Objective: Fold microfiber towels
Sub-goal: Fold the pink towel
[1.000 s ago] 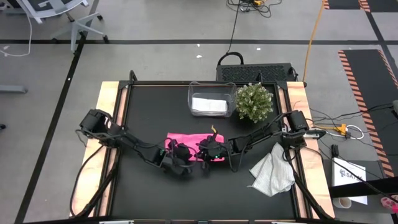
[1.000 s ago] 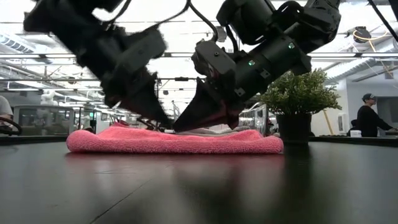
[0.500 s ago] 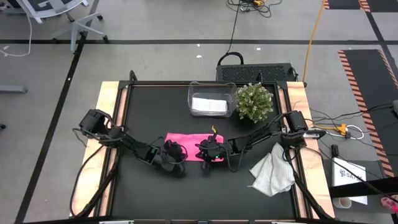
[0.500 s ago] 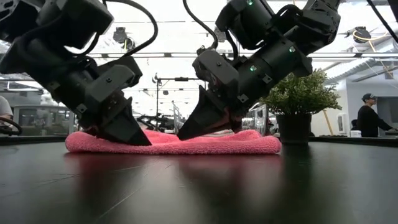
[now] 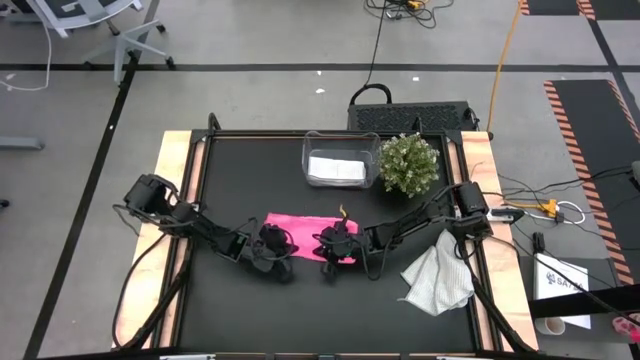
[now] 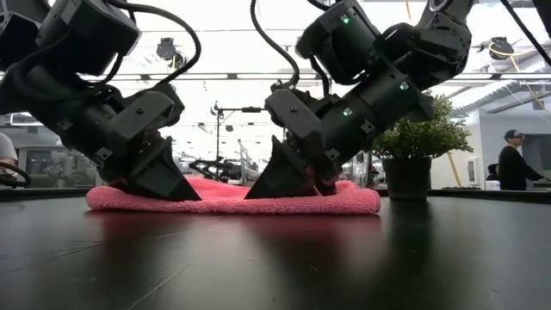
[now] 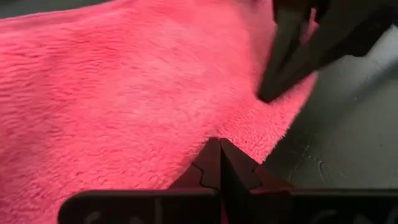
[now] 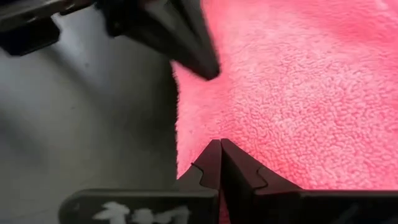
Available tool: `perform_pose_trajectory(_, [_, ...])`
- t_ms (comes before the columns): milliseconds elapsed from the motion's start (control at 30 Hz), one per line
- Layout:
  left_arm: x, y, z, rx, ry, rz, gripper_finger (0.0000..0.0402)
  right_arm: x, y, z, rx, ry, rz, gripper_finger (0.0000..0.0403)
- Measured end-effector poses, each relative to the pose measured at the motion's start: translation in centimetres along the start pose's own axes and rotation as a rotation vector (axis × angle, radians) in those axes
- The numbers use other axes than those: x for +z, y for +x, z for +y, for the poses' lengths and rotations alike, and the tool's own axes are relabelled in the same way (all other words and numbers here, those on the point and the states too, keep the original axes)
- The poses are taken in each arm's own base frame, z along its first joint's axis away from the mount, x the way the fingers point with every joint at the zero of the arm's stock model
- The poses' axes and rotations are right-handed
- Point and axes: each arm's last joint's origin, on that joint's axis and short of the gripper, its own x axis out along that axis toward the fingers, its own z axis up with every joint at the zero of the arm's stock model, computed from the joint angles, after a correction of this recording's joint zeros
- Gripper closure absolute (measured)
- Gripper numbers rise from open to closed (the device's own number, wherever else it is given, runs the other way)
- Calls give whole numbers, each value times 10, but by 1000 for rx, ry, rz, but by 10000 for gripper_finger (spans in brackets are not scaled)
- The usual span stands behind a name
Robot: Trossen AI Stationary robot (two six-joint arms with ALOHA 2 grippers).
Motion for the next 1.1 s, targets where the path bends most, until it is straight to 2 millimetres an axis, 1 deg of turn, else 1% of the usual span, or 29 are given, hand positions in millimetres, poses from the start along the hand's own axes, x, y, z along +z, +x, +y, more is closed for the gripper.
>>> perform_pose_trajectory(133, [-1, 0, 1, -5, -11, -2, 401, -17, -3, -4, -17, -3, 48, 403])
perform_pose_trajectory(267, [-2, 0, 1, -11, -11, 3, 401, -30, -6, -10, -8, 16, 84, 403])
perform_pose_trajectory(467, [-4, -2, -2, -47, -48, 14, 401, -37, -8, -17, 7, 9, 110, 403])
perform_pose_trajectory(600, [0, -4, -13, -179, -46, -9, 401, -35, -7, -21, 21, -24, 104, 403])
perform_pose_trajectory(700, [9, -12, -27, -345, -43, -20, 401, -31, -6, -26, 28, -25, 93, 403])
perform_pose_trajectory(767, [18, -20, -32, -389, -4, -52, 401, -30, -6, -29, 32, -19, 96, 403])
perform_pose_trajectory(833, [22, -23, -32, -374, 47, -66, 401, -28, -5, -31, 48, -24, 103, 403])
perform_pose_trajectory(967, [10, -18, -18, -236, 115, 40, 401, -28, -5, -32, 53, -31, 106, 403])
perform_pose_trajectory(1100, [6, -18, -12, -158, 146, 96, 401, -28, -5, -32, 50, -26, 104, 403])
